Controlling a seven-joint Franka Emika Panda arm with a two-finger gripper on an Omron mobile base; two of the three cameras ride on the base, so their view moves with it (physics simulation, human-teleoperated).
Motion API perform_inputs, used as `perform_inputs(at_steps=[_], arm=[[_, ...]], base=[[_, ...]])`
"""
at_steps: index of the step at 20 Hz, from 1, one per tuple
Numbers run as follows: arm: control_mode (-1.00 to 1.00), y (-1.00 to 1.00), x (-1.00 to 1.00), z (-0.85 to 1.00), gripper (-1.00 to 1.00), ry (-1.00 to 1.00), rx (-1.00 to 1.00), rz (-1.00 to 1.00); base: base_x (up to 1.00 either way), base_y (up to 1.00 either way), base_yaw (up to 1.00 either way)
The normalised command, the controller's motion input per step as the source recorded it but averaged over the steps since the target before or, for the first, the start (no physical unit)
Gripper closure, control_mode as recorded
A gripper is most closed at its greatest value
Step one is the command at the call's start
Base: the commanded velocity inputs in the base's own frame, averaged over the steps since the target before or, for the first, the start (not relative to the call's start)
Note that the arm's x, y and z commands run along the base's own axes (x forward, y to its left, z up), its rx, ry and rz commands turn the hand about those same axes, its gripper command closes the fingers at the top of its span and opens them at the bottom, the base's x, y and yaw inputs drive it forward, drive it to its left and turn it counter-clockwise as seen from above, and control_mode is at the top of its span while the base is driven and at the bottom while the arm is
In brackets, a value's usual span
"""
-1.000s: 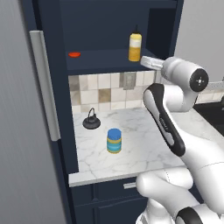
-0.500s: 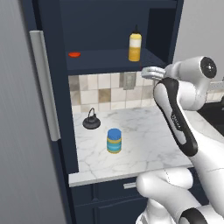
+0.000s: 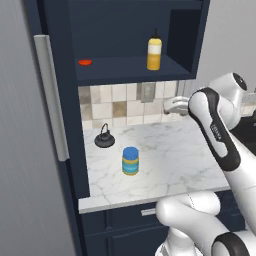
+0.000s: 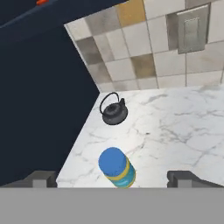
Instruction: Pick the mustard and mayonnaise from the counter and place them in the cabinet.
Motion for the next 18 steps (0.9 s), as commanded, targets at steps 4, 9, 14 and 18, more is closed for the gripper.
perform_inputs(at_steps=[4, 9, 14, 18], arm=[[-1.0, 0.37, -0.33, -0.63, -1.0, 0.01, -0.15, 0.17], [-1.0, 0.44, -0.26, -0.61, -1.0, 0.0, -0.28, 0.02], [-1.0, 0.21, -0.08, -0.57, -1.0, 0.0, -0.22, 0.0], [-1.0, 0.01, 0.0, -0.47, -1.0, 0.0, -0.05, 0.05]], base=[[0.0, 0.0, 0.0], [0.0, 0.0, 0.0], [0.0, 0.0, 0.0], [0.0, 0.0, 0.0]])
